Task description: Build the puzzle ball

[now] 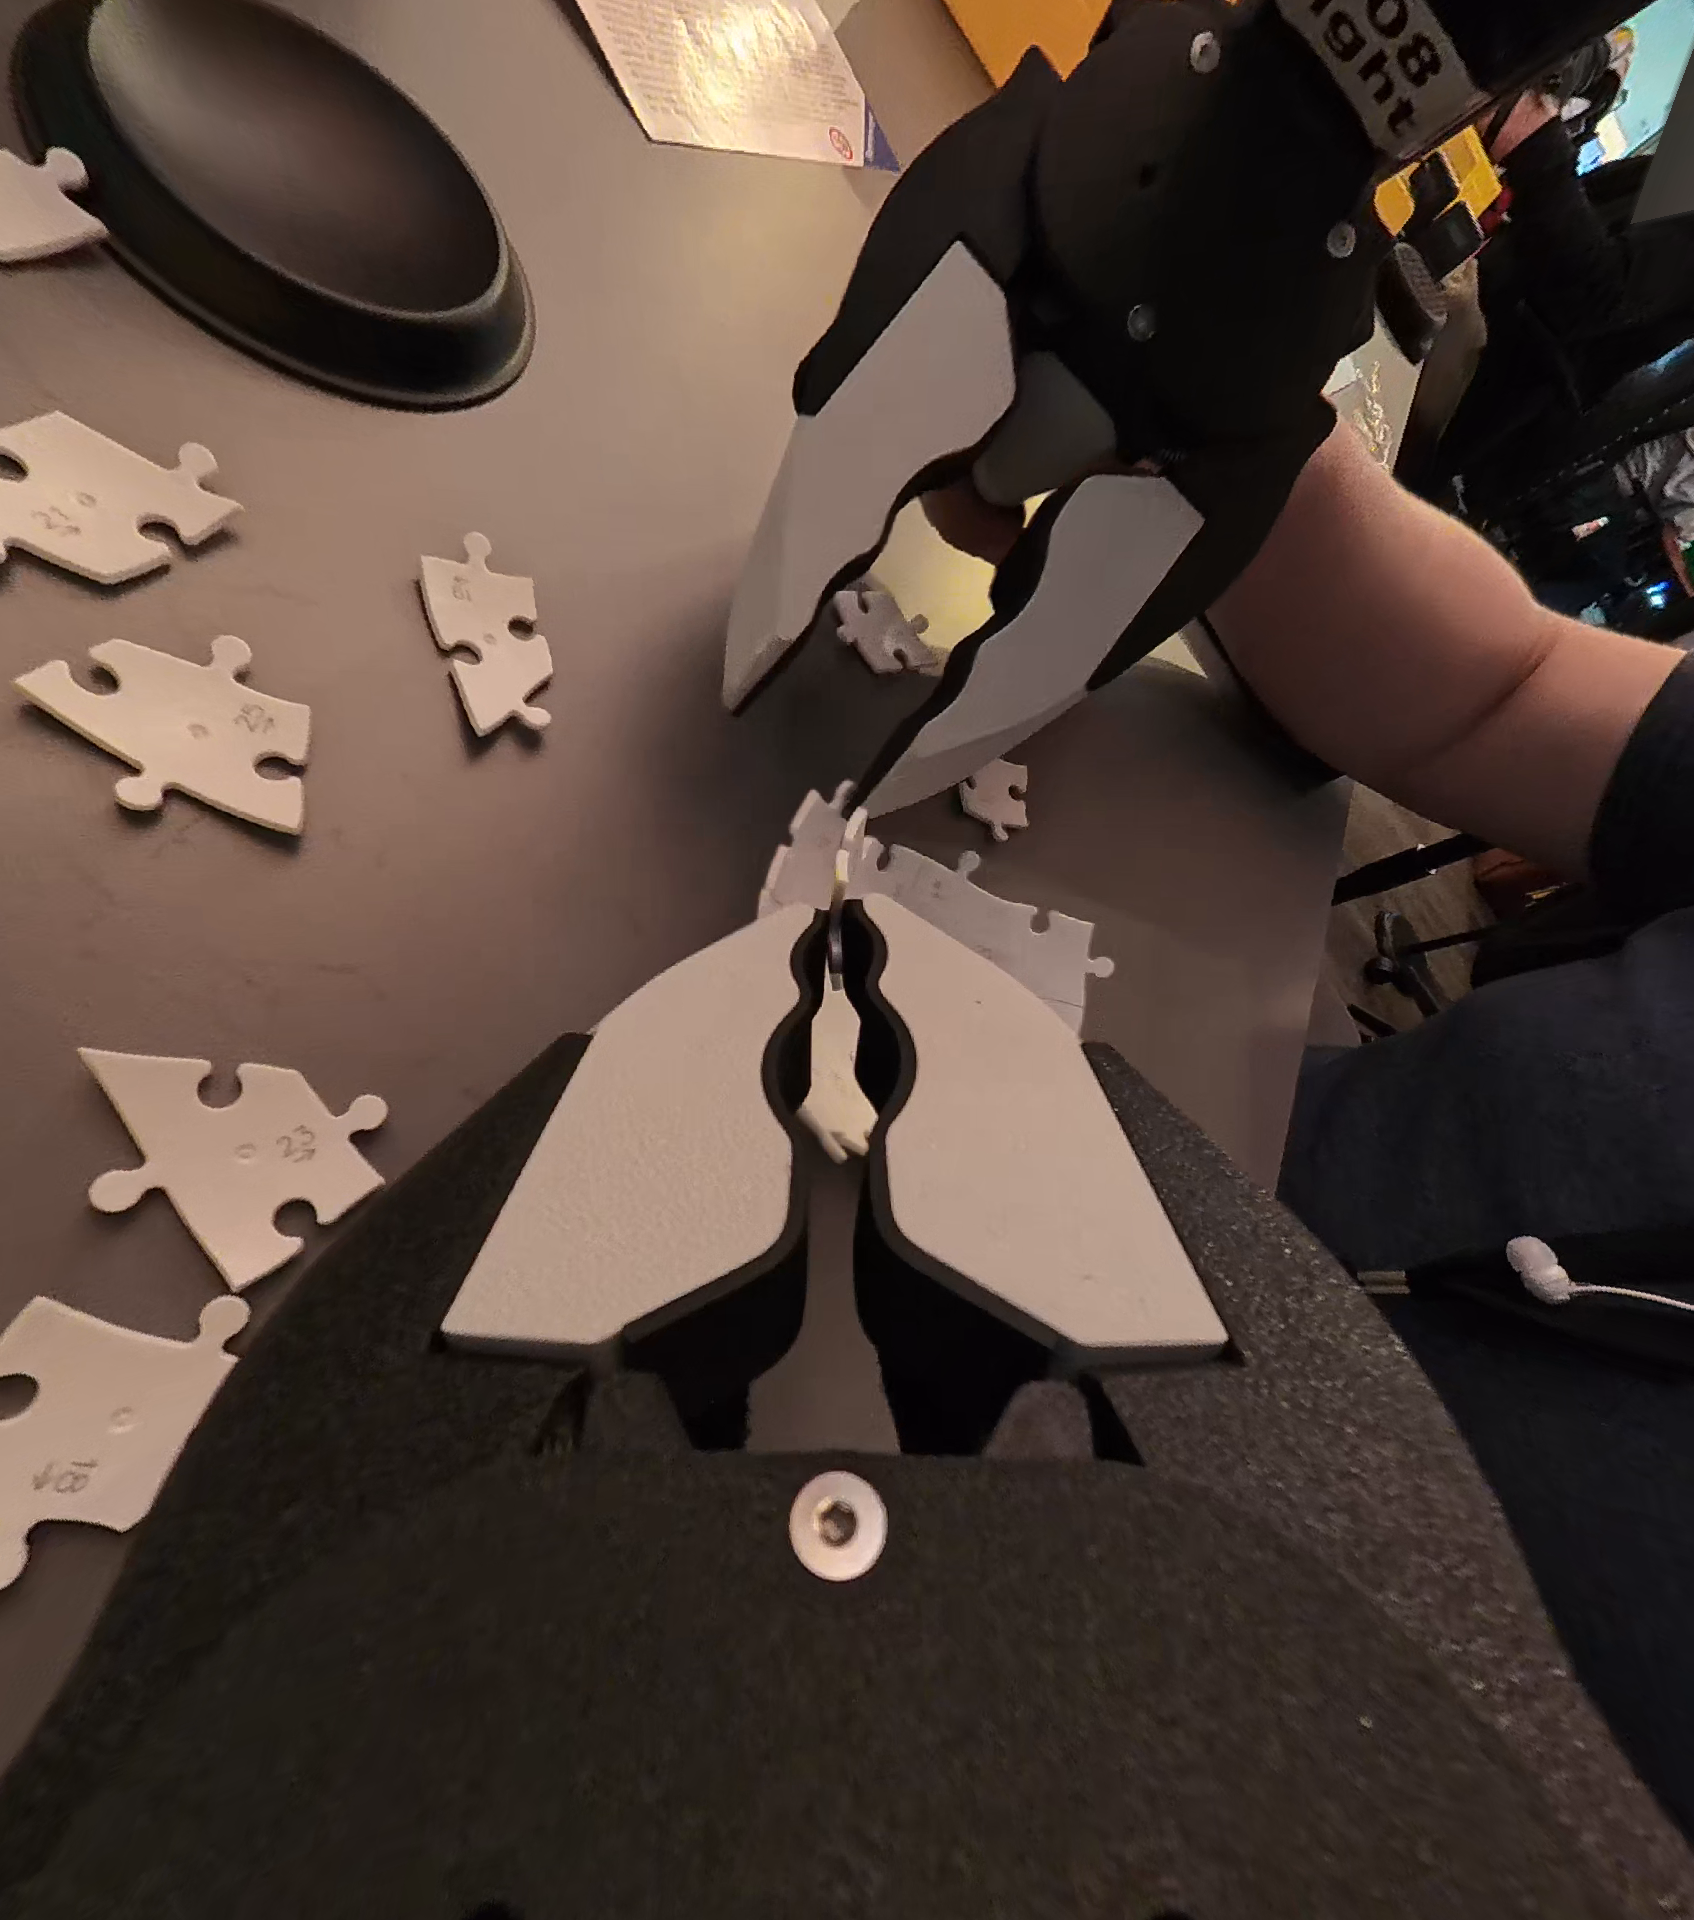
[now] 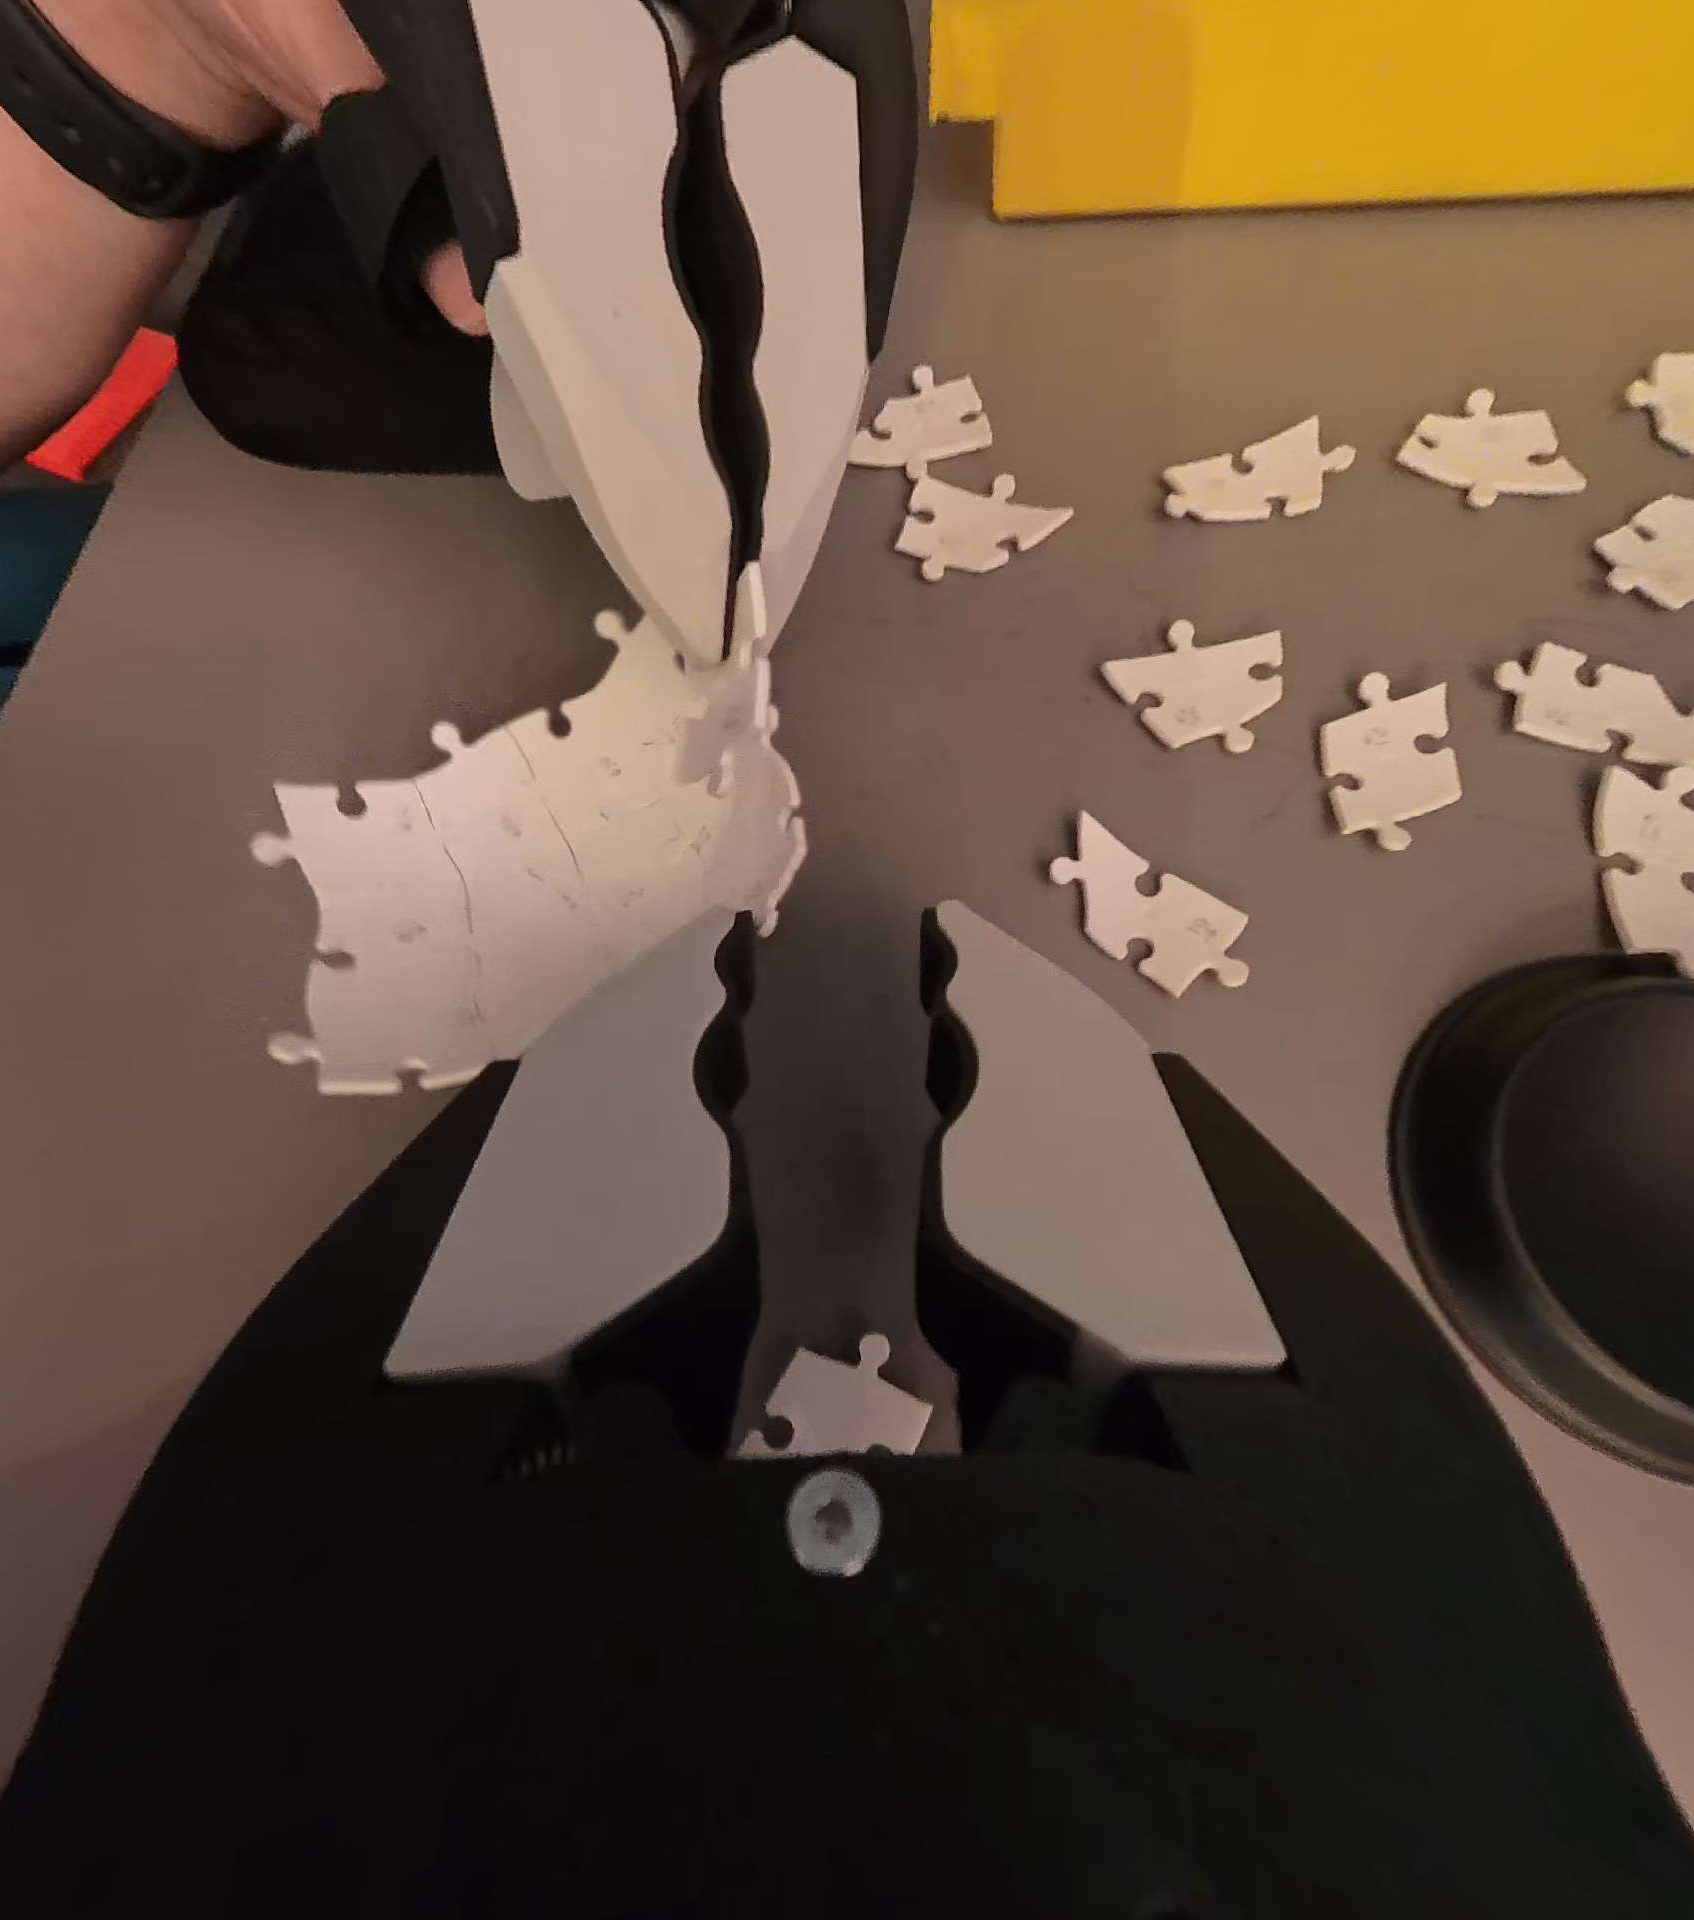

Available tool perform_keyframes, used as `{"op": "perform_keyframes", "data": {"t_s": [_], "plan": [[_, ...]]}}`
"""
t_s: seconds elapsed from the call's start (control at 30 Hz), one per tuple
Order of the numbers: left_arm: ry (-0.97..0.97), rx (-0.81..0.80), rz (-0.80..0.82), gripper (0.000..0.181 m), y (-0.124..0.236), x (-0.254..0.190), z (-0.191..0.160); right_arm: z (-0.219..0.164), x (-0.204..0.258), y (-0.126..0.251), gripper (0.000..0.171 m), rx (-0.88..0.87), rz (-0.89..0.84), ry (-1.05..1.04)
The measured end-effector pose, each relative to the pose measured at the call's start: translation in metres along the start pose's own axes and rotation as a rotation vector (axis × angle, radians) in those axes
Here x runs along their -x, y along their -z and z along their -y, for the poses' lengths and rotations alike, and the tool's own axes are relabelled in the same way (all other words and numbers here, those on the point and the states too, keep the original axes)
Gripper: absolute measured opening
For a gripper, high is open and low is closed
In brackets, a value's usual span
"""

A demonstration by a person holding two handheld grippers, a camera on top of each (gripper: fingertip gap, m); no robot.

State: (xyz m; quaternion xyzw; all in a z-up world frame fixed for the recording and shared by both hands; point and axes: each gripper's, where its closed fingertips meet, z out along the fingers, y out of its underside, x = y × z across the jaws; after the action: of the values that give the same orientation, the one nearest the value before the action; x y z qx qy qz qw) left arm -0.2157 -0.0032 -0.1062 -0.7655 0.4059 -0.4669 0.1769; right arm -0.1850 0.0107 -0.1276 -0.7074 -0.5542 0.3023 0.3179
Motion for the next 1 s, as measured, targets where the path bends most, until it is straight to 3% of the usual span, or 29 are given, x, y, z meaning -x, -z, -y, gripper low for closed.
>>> {"op": "perform_keyframes", "data": {"t_s": [0.23, 0.53, 0.83, 1.0], "plan": [[-0.08, 0.009, 0.002, 0.002, -0.005, -0.002, 0.015, 0.001, 0.014, 0.007, 0.031, -0.054, 0.129, -0.158], [-0.192, 0.164, 0.017, 0.002, -0.018, 0.004, 0.02, -0.007, 0.016, -0.014, 0.031, 0.006, 0.134, -0.236], [-0.128, 0.161, 0.008, 0.002, -0.016, 0.012, 0.012, -0.005, 0.018, -0.02, 0.004, 0.022, 0.169, -0.262], [-0.104, 0.15, -0.006, 0.002, -0.014, 0.014, 0.008, -0.007, 0.018, -0.022, 0.004, 0.042, 0.168, -0.254]]}}
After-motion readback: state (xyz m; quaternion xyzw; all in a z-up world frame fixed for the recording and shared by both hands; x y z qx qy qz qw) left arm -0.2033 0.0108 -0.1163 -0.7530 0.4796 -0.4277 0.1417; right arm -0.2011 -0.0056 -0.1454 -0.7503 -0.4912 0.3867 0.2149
